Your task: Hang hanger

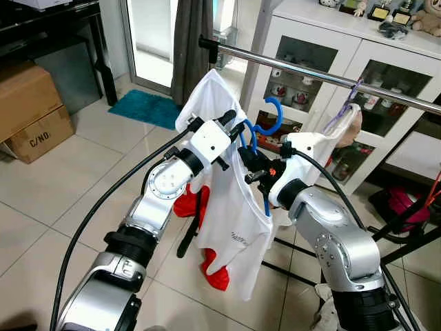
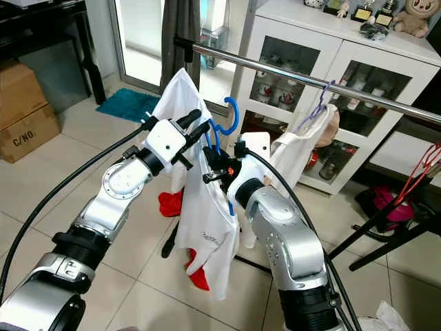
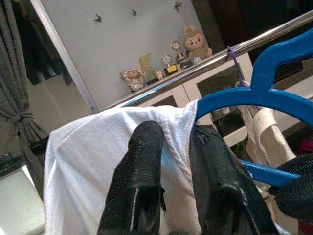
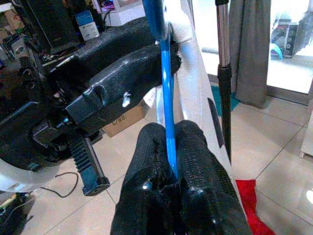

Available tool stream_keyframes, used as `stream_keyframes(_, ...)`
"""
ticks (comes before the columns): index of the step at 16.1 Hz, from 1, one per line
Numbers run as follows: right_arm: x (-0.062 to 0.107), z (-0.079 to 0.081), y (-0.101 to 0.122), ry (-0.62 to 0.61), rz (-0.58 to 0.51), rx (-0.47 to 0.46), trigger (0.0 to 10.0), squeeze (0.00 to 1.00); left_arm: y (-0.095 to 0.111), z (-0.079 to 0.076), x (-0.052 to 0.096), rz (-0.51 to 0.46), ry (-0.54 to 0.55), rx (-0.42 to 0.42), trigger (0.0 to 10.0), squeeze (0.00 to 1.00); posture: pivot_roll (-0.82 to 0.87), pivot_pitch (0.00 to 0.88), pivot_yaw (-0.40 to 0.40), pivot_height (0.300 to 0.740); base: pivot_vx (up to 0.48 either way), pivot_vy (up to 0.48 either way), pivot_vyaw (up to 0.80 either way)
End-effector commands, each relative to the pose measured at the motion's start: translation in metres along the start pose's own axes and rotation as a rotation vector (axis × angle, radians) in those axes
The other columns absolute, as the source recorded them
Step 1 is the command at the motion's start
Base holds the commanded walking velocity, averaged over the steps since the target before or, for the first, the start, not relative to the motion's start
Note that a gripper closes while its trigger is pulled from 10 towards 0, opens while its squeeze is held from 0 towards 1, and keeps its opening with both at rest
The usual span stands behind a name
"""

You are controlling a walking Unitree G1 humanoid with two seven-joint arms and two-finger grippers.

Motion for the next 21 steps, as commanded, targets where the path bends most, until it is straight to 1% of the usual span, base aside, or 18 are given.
stream_keyframes(1,0.001,0.007,0.015,0.047,-0.069,0.008,0.0,0.0,-0.009,0.02,0.003,0.054,0.087,0.037,0.0,0.0,-0.04,0.0,-0.114,0.74,0.0,0.0,0.0)
stream_keyframes(4,0.001,0.007,0.015,0.046,-0.07,0.01,0.0,0.0,-0.014,0.021,0.003,0.078,0.088,0.056,0.0,0.0,-0.04,0.0,-0.117,0.74,0.0,0.0,0.0)
stream_keyframes(6,0.0,0.006,0.017,0.046,-0.071,0.013,0.0,0.0,-0.017,0.03,0.005,0.094,0.135,0.096,0.0,0.0,-0.04,0.0,-0.124,0.74,0.0,0.0,0.0)
stream_keyframes(8,-0.001,0.005,0.017,0.047,-0.071,0.015,0.0,0.0,-0.017,0.038,0.007,0.091,0.178,0.127,0.0,0.0,-0.04,0.0,-0.128,0.74,0.0,0.0,0.0)
stream_keyframes(10,-0.002,0.004,0.017,0.046,-0.069,0.016,0.0,0.0,-0.015,0.047,0.01,0.08,0.218,0.151,0.0,0.0,-0.04,0.0,-0.133,0.74,0.0,0.0,0.0)
stream_keyframes(11,-0.003,0.003,0.016,0.042,-0.059,0.02,0.0,0.0,-0.011,0.049,0.011,0.064,0.217,0.15,0.0,0.0,-0.04,0.0,-0.135,0.74,0.0,0.0,0.0)
stream_keyframes(13,-0.003,0.0,0.008,0.026,-0.013,0.041,0.0,0.0,0.001,0.047,0.01,0.013,0.177,0.153,0.0,0.0,-0.04,0.0,-0.136,0.74,0.0,0.0,0.0)
stream_keyframes(14,-0.001,-0.008,-0.007,-0.008,0.067,0.06,0.0,0.0,0.011,0.039,0.01,-0.028,0.112,0.17,0.0,0.0,-0.04,0.0,-0.137,0.74,0.0,0.0,0.0)
stream_keyframes(15,0.001,-0.02,-0.022,-0.057,0.155,0.077,0.0,0.0,0.018,0.031,0.012,-0.046,0.057,0.182,0.0,0.0,-0.04,0.0,-0.136,0.74,0.0,0.0,0.0)
stream_keyframes(16,0.003,-0.025,-0.028,-0.079,0.186,0.085,0.0,0.0,0.018,0.027,0.014,-0.041,0.027,0.192,0.0,0.0,-0.04,0.0,-0.136,0.74,0.0,0.0,0.0)
stream_keyframes(17,0.005,-0.032,-0.031,-0.103,0.202,0.089,0.0,0.0,0.014,0.022,0.019,-0.006,-0.009,0.19,0.0,0.0,-0.04,0.0,-0.134,0.74,0.0,0.0,0.0)
stream_keyframes(18,0.006,-0.035,-0.031,-0.111,0.206,0.089,0.0,0.0,0.012,0.021,0.021,0.01,-0.02,0.19,0.0,0.0,-0.04,0.0,-0.134,0.74,0.0,0.0,0.0)
stream_keyframes(19,0.007,-0.038,-0.03,-0.122,0.205,0.09,0.0,0.0,0.003,0.023,0.026,0.062,-0.016,0.174,0.0,0.0,-0.04,0.0,-0.13,0.74,0.0,0.0,0.0)
stream_keyframes(20,0.007,-0.04,-0.029,-0.127,0.202,0.09,0.0,0.0,-0.002,0.025,0.029,0.095,-0.005,0.176,0.0,0.0,-0.04,0.0,-0.13,0.74,0.0,0.0,0.0)
stream_keyframes(21,0.007,-0.04,-0.029,-0.127,0.202,0.091,0.0,0.0,-0.003,0.025,0.031,0.102,-0.012,0.177,0.0,0.0,-0.04,0.0,-0.13,0.74,0.0,0.0,0.0)
Point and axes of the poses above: a point about 5 cm out from each wrist's last joint towards the gripper, its own x axis pointing back from the gripper into the wrist, its own y axis along the axis of the wrist's last joint, z = x × y, the point moved 4 cm from there along -x, pointing out of the wrist towards the gripper, and after that the axes turned 13 degrees about x, right-handed, at the moved point
